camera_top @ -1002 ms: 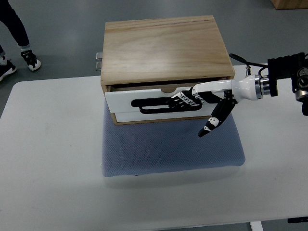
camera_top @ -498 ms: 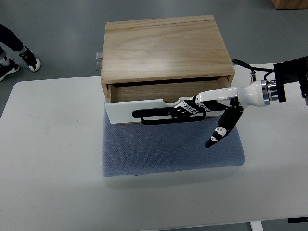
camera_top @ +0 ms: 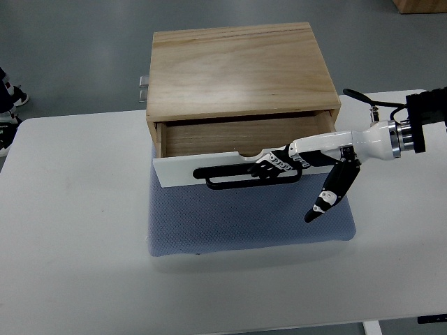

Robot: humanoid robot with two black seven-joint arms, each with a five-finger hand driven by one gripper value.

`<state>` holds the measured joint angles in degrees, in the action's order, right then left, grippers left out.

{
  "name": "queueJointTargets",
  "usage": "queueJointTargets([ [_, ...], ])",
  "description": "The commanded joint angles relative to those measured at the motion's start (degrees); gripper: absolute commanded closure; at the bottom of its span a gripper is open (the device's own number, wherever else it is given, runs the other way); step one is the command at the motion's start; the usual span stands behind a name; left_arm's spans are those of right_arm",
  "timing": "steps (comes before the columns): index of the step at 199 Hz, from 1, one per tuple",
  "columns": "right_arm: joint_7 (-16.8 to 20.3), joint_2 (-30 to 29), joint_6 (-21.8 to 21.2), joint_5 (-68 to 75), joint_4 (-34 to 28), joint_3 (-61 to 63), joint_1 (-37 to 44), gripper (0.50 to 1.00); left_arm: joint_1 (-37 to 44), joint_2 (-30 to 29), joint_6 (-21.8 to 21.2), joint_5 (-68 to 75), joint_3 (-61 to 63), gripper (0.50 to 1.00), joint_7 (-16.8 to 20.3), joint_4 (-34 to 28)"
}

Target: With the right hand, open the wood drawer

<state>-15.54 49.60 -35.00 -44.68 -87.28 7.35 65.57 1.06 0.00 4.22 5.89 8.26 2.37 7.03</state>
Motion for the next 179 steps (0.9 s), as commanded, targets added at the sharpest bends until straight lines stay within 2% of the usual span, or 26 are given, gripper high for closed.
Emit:
queueJointTargets([
  [1,-0.02,0.76,0.00,0.30,-0.08,0.30,0.00,0.556,0.00,0.00,0.00,0.00,0.00,0.500,0.00,0.00],
  [71,0.07,5.33,0.00,4.69,-2.72,3.38,0.18,0.556,0.00,0.00,0.00,0.00,0.00,0.500,0.00,0.00],
  [91,-0.02,8.50,0.00,8.47,-2.72,6.45,0.09,0.556,0.00,0.00,0.00,0.00,0.00,0.500,0.00,0.00],
  [116,-0.02,15.43,0.00,15.32,-2.63,9.53,0.00,0.556,0.00,0.00,0.00,0.00,0.00,0.500,0.00,0.00],
  [126,-0.02,15.44,0.00,15.33,-2.63,9.53,0.00,0.556,0.00,0.00,0.00,0.00,0.00,0.500,0.00,0.00],
  [127,-0.02,18.31,0.00,18.81,-2.28,11.09,0.00,0.556,0.00,0.00,0.00,0.00,0.00,0.500,0.00,0.00],
  [142,-0.02,21.68,0.00,23.50,-0.88,13.74,-0.26,0.556,0.00,0.00,0.00,0.00,0.00,0.500,0.00,0.00],
  [160,-0.28,22.56,0.00,28.42,2.99,15.86,-0.26,0.556,0.00,0.00,0.00,0.00,0.00,0.500,0.00,0.00],
  [179,-0.55,21.33,0.00,34.14,10.20,16.47,-0.26,0.556,0.00,0.00,0.00,0.00,0.00,0.500,0.00,0.00],
])
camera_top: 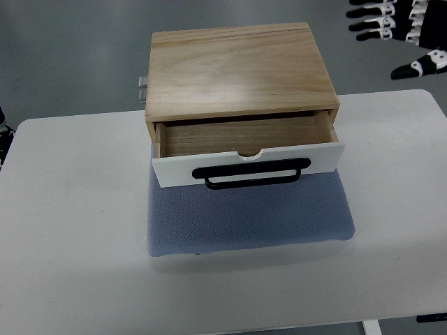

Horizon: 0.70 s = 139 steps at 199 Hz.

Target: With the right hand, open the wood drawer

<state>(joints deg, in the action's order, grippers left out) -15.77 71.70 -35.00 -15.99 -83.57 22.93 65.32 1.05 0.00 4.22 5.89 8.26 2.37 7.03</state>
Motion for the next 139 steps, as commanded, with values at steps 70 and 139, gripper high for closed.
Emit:
queueJointTargets([
  [70,-0.57,-19.49,0.00,20.48,39.27,1.76,-3.44,0.556,0.00,0.00,0.00,0.00,0.00,0.500,0.00,0.00],
  [139,0.22,-34.70,1.16,35.33,51.05,1.76,-11.09,0.556,0.00,0.00,0.00,0.00,0.00,0.500,0.00,0.00],
])
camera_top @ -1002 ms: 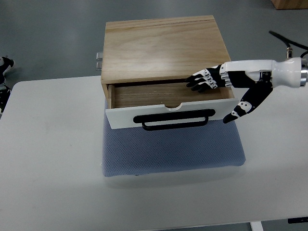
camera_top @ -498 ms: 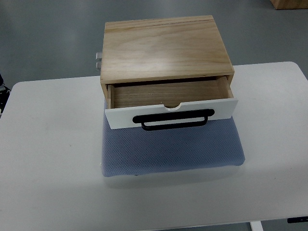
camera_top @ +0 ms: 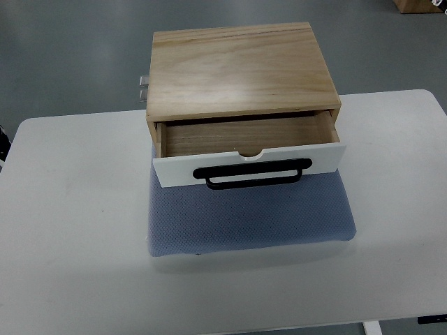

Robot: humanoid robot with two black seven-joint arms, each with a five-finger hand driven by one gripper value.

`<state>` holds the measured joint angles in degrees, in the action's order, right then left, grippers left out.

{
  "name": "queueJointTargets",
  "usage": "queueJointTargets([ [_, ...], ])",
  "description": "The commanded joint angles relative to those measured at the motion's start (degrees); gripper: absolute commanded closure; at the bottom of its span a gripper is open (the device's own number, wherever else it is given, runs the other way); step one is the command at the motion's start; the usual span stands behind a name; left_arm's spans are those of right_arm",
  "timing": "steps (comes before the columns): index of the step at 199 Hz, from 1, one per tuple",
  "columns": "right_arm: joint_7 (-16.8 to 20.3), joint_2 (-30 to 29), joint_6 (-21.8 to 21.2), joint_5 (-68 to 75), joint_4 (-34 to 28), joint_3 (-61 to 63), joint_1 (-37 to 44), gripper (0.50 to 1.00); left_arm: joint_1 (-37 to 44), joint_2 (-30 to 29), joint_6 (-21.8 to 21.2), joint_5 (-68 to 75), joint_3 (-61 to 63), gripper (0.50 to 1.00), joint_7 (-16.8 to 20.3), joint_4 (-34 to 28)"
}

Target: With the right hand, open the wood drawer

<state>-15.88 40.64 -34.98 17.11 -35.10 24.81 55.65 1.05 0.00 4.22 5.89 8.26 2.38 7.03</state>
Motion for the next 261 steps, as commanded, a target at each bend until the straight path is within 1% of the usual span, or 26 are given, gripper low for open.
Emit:
queueJointTargets([
  [1,0.33,-4.07,1.49,2.31,2.93,-0.11,-1.51,0.556,0.00,0.00,0.00,0.00,0.00,0.500,-0.01,0.00],
  [18,0.50,-7.41,3.69,2.32,4.60,-0.55,-3.18,0.556,0.00,0.00,0.00,0.00,0.00,0.500,-0.01,0.00],
  [32,0.77,-9.09,4.48,2.23,4.77,-0.90,-4.58,0.556,0.00,0.00,0.00,0.00,0.00,0.500,-0.01,0.00],
  [43,1.82,-10.84,4.75,2.32,4.86,-0.81,-5.73,0.556,0.00,0.00,0.00,0.00,0.00,0.500,-0.01,0.00],
  [61,4.98,-13.30,4.83,3.54,4.95,-0.02,-7.48,0.556,0.00,0.00,0.00,0.00,0.00,0.500,-0.01,0.00],
  [102,8.50,-14.54,6.77,8.29,4.86,-0.11,-8.89,0.556,0.00,0.00,0.00,0.00,0.00,0.500,-0.01,0.00],
  [145,8.68,-14.89,9.67,8.47,4.77,-0.11,-8.89,0.556,0.00,0.00,0.00,0.00,0.00,0.500,-0.01,0.00],
  [187,8.24,-14.89,8.17,8.03,4.25,-0.20,-8.98,0.556,0.00,0.00,0.00,0.00,0.00,0.500,-0.01,0.00],
  [224,8.24,-14.89,4.66,8.12,4.25,-0.29,-9.15,0.556,0.00,0.00,0.00,0.00,0.00,0.500,-0.01,0.00],
  [261,8.24,-14.98,4.66,8.20,4.25,-0.46,-9.24,0.556,0.00,0.00,0.00,0.00,0.00,0.500,-0.01,0.00],
])
